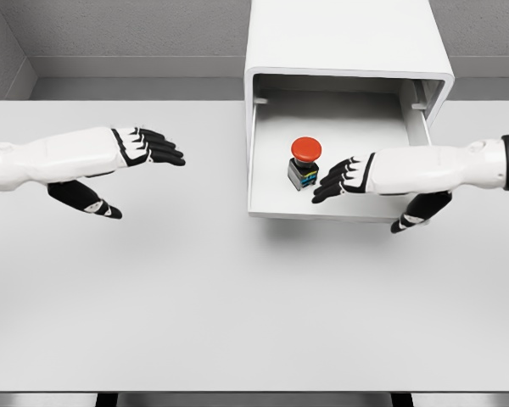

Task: Slide open multi-storey tabletop storage cabinets and put open load switch and slide close multi-storey tabletop storage cabinets

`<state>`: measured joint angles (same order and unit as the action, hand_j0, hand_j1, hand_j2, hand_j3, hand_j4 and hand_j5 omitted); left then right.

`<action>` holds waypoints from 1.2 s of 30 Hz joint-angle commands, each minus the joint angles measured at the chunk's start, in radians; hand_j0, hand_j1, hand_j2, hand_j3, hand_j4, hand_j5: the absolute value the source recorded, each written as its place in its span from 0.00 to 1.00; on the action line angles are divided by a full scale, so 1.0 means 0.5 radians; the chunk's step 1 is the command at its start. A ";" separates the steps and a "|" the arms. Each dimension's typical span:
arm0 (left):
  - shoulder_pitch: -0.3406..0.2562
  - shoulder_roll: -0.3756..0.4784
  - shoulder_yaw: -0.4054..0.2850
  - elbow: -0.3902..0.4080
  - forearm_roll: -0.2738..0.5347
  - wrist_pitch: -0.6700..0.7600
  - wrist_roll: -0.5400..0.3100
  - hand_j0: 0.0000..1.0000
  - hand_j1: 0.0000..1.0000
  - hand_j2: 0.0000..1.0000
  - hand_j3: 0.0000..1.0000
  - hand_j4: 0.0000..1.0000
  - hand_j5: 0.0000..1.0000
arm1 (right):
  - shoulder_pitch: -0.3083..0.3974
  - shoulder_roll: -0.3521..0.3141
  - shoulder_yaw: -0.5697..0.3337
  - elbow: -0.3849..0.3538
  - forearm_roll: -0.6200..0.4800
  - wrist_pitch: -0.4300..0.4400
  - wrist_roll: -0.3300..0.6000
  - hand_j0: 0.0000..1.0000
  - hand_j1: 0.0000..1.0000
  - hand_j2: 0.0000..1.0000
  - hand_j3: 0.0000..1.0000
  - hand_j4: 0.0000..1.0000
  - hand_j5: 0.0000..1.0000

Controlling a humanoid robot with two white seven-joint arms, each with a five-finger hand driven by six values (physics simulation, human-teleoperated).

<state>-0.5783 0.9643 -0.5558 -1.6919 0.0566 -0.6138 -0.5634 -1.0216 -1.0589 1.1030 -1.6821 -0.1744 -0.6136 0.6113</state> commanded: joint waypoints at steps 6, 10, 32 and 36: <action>0.003 0.004 0.004 0.000 0.013 0.006 0.001 1.00 1.00 1.00 1.00 1.00 1.00 | 0.003 0.041 -0.016 0.005 0.079 0.006 -0.001 1.00 1.00 1.00 1.00 1.00 1.00; 0.000 0.001 0.004 0.000 0.016 0.006 0.001 1.00 1.00 1.00 1.00 1.00 1.00 | 0.003 0.087 -0.016 0.042 0.146 0.006 -0.001 1.00 1.00 1.00 1.00 1.00 1.00; 0.003 0.007 0.007 0.003 0.013 0.006 0.001 1.00 1.00 1.00 1.00 1.00 1.00 | -0.163 0.354 -0.016 0.505 0.349 0.006 -0.020 1.00 1.00 1.00 1.00 1.00 1.00; 0.000 0.004 0.013 0.000 0.019 0.006 0.001 1.00 1.00 1.00 1.00 1.00 1.00 | -0.147 0.326 -0.013 0.293 0.349 0.006 -0.026 1.00 1.00 1.00 1.00 1.00 1.00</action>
<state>-0.5783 0.9659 -0.5500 -1.6912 0.0576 -0.6136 -0.5634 -1.0953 -0.8920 1.0973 -1.4955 0.0048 -0.6137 0.6003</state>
